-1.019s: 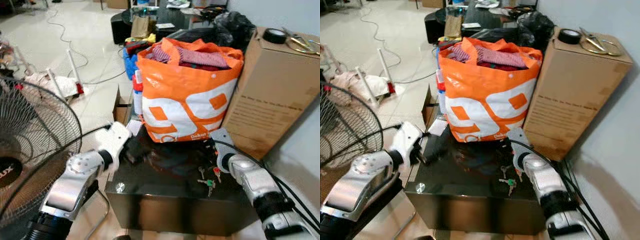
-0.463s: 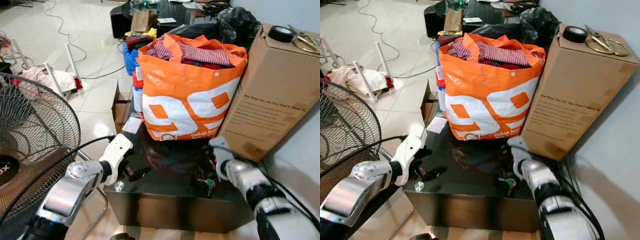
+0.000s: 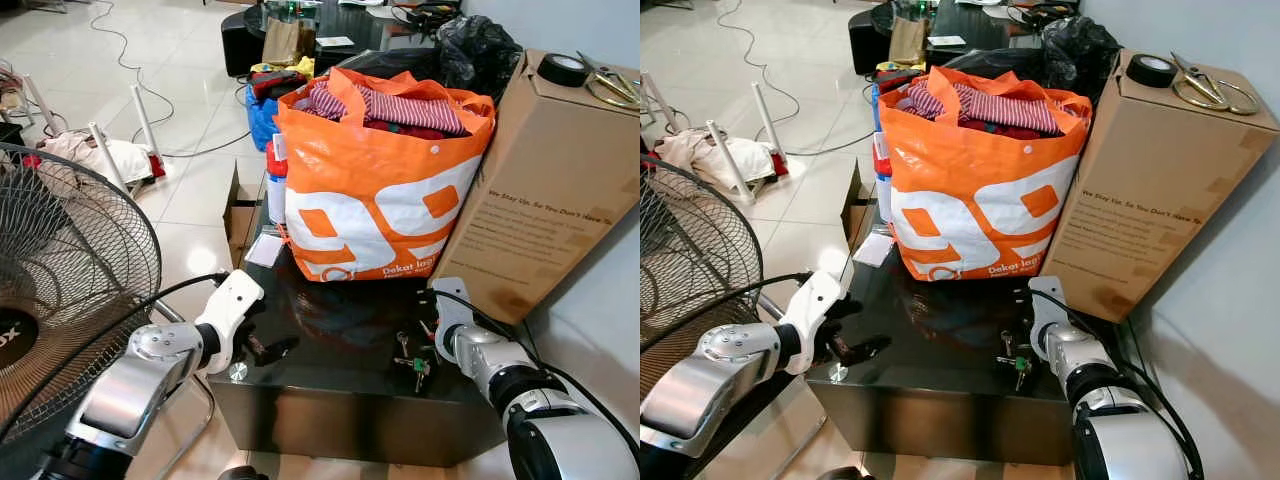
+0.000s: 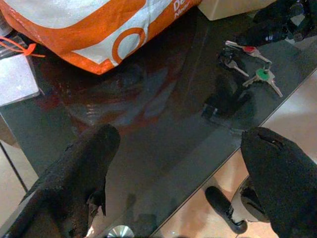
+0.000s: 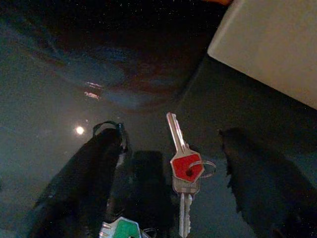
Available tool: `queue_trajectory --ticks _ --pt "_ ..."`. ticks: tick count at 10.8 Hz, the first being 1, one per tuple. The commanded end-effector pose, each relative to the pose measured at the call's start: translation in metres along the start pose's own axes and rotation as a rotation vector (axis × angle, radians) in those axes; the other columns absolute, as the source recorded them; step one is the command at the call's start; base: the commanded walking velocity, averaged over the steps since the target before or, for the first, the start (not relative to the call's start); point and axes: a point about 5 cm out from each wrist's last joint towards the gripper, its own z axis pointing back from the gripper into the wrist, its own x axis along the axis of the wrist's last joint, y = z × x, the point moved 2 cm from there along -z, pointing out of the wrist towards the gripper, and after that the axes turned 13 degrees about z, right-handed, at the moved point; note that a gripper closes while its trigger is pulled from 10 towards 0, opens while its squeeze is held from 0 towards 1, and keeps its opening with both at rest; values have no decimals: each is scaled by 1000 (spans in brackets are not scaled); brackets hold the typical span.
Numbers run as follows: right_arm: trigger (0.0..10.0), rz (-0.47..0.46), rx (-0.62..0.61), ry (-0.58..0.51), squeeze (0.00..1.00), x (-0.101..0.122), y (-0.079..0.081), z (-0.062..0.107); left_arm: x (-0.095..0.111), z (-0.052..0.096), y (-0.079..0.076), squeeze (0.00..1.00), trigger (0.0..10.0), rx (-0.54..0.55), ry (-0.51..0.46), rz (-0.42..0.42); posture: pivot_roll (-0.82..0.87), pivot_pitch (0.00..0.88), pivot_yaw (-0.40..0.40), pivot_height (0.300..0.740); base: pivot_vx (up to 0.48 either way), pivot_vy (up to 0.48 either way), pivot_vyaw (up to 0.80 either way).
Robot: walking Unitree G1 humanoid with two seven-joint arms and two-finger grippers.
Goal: Hang keys on a hook
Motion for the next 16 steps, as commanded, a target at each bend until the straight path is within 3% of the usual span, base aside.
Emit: queue_trajectory --ticks 1,2,7,9,14,16 --pt "10000 -23 -23 -33 0 9 -4 0 2 4 1 0 10000 12 -2 -13 57 0 -56 740 0 0 0" --pt "10000 -43 -44 -54 0 11 -7 0 2 8 1 0 10000 17 4 -23 58 0 -46 740 0 0 0" --pt "10000 23 -99 -73 0 2 -18 2 13 24 -7 0 10000 -10 -22 -76 70 0 1 740 0 0 0" --pt "10000 40 -108 -51 0 -8 -19 2 13 30 -13 0 10000 -32 -13 -88 76 39 10 740 0 0 0" --pt "10000 1 -99 -43 0 -16 -18 2 18 35 -18 0 10000 -34 -42 -84 88 99 13 740 0 0 0" --pt "10000 -61 -116 -35 0 -19 -17 2 17 39 -19 0 10000 -30 -35 -79 104 107 12 740 0 0 0"
